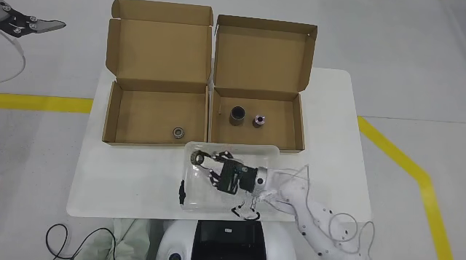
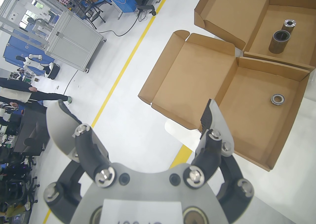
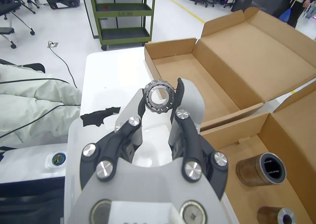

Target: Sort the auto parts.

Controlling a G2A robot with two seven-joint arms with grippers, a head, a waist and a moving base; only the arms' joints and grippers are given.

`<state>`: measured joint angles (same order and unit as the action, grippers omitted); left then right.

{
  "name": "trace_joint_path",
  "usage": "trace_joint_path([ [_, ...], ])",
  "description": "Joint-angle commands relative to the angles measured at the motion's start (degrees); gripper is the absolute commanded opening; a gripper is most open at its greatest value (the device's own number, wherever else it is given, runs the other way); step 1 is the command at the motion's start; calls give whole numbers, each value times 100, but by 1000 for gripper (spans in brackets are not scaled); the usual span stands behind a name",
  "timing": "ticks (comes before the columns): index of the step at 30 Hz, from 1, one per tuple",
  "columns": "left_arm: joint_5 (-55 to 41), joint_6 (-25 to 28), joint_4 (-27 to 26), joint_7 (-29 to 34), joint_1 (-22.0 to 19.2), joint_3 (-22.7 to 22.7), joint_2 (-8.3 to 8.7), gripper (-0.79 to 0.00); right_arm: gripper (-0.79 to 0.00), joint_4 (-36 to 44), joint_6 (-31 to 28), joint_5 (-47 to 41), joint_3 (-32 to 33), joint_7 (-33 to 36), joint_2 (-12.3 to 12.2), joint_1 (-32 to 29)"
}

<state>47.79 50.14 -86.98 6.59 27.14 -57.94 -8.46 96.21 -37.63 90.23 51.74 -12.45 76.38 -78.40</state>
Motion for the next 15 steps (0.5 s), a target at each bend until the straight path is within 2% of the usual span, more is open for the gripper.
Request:
trace_joint_path([
  [1, 0, 0, 0, 0, 0, 0, 0, 0, -785, -7, -24, 14, 11, -302, -13, 15],
  [3, 0, 0, 0, 0, 0, 0, 0, 0, -785, -52, -23, -43, 8, -591, -16, 48],
  [9, 0, 0, 0, 0, 0, 0, 0, 0, -785, -50, 53, -293, -162, -756, 40, 313],
  [15, 0, 0, 0, 0, 0, 0, 0, 0, -785, -292, 55, -644, -366, -1503, 142, 739],
])
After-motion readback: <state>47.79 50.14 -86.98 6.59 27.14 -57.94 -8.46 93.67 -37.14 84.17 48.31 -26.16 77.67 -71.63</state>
